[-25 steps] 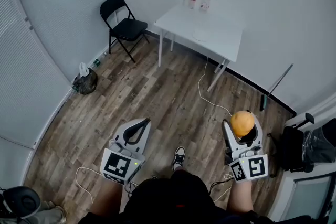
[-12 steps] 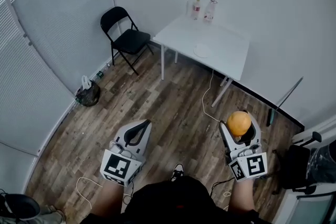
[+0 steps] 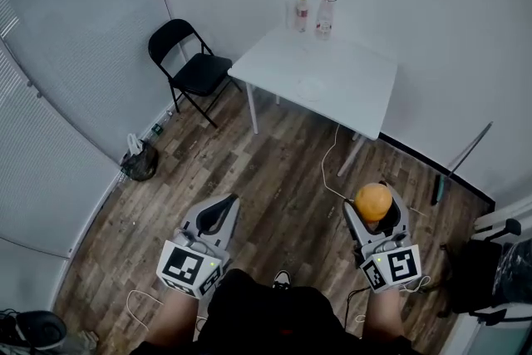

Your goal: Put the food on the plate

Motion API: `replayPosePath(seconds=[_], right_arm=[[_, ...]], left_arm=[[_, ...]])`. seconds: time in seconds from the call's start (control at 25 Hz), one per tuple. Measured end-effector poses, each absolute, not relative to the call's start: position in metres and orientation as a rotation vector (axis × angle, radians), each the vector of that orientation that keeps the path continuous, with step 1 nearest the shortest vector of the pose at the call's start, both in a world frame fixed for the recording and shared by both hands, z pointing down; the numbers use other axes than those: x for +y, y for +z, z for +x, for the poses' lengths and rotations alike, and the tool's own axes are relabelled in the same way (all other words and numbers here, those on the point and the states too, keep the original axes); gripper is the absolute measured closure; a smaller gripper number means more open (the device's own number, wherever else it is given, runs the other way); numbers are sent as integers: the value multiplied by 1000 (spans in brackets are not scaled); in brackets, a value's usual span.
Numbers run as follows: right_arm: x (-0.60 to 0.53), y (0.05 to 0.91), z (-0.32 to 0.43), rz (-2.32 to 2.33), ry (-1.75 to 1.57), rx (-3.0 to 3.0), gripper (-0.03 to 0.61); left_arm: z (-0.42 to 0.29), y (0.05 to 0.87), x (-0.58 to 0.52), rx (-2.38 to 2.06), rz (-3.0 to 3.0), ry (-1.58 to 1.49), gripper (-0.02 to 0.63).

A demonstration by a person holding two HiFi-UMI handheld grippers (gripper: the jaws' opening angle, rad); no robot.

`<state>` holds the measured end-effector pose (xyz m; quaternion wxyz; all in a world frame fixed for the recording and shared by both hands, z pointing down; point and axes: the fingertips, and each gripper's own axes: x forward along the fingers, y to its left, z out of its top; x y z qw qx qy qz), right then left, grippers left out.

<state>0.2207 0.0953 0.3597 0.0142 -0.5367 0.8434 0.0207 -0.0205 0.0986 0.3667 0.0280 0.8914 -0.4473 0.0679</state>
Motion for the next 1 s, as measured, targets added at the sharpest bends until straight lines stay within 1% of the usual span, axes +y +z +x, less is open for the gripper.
replayPosePath(seconds=[0.36,0.52,0.72,0.88,1.0], right_arm=[[60,373,256,-1745,50,2575,216],[29,377,264,-1797,56,2558,216],[-36,377,259,-1866,69,2558,216],[-106,373,235,-1920,140,2614,216],[-160,373,215,-1933,116,2634,216]], left_arm=[[28,360,41,-1326,2874,265,591],[44,360,1,-1274,2917,241,591],[32,374,-72,-1223,2882,254,591],[13,370,-144,-1240,2888,188,591],[-1,372,-200,-1226,2902,196,591]])
